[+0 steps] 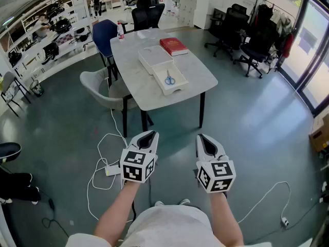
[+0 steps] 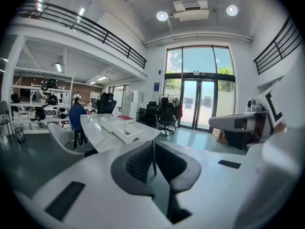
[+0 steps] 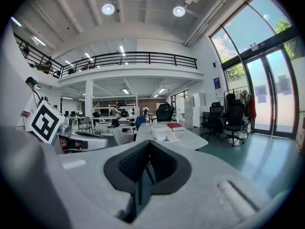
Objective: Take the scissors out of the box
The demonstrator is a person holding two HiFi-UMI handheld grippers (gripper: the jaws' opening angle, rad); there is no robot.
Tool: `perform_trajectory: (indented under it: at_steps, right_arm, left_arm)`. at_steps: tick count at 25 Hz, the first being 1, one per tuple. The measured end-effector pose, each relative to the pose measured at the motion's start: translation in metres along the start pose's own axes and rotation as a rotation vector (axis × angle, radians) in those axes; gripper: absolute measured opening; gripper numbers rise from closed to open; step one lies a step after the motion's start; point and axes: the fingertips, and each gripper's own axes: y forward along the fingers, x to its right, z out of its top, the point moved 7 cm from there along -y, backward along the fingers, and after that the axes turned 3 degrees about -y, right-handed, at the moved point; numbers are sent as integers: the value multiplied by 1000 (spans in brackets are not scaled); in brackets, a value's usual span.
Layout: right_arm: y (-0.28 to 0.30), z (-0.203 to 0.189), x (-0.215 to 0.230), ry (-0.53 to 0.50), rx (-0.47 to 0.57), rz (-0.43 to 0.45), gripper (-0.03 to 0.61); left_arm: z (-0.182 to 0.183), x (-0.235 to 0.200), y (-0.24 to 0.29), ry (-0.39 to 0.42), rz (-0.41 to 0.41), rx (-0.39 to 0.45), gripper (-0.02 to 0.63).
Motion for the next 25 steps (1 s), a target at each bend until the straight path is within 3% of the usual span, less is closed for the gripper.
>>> perform_trajectory:
  at_steps: [5, 16, 25]
  right_arm:
    - [3, 4, -2, 3, -11, 10, 5]
    - [21, -2, 9, 8, -34, 25, 5]
    - [59, -1, 57, 17, -39, 60, 5]
  left_arm:
    - [4, 1, 1, 30, -24, -3, 23]
    - [3, -9, 20, -9, -17, 10, 25]
    - [17, -11, 72, -20, 23, 15, 25]
